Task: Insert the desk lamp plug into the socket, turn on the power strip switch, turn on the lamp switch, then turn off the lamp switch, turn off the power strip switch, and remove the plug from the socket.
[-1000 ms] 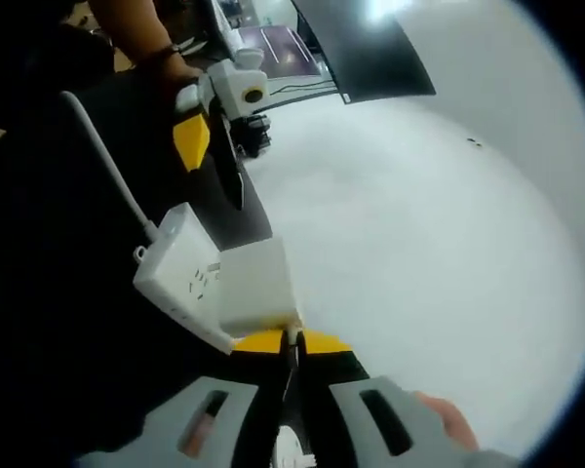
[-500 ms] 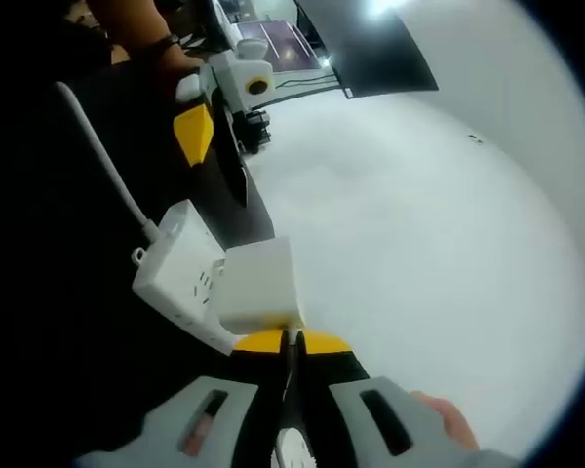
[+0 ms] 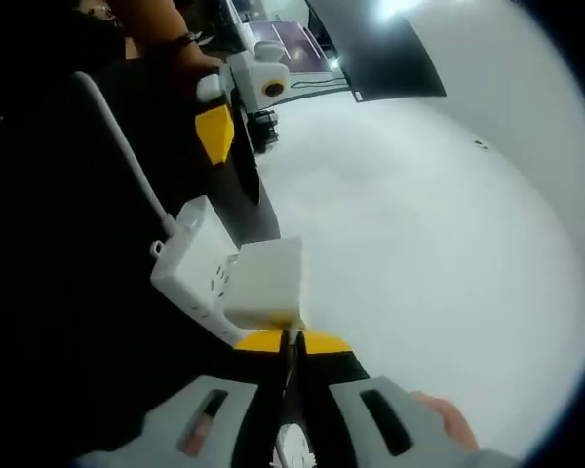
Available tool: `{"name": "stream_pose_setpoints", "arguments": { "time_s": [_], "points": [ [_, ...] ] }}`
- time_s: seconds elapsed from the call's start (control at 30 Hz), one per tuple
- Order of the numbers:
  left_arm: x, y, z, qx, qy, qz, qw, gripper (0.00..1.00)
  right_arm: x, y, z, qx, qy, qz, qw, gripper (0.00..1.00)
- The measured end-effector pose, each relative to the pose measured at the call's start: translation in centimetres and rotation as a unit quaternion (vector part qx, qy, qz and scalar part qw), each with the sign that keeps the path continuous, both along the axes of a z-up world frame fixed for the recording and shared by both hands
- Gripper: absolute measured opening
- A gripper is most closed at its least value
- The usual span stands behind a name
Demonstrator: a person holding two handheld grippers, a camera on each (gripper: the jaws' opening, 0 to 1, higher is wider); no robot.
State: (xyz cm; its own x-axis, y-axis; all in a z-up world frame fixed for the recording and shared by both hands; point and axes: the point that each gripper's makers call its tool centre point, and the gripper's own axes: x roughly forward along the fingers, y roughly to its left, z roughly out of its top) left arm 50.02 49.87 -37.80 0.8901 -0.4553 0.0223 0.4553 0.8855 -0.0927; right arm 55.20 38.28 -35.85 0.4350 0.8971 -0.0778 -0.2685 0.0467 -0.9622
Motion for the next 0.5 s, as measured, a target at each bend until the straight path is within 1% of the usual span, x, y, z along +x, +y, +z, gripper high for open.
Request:
{"name": "stream_pose_setpoints", "arguments": {
  "time_s": [0.5],
  "points": [
    [-0.13, 0.01, 0.04, 0.000, -0.001, 0.001, 1.0000, 0.74, 0.02, -0.47, -0.45, -0.009, -0.015, -0.006, 0.9998, 0.06]
  ]
}}
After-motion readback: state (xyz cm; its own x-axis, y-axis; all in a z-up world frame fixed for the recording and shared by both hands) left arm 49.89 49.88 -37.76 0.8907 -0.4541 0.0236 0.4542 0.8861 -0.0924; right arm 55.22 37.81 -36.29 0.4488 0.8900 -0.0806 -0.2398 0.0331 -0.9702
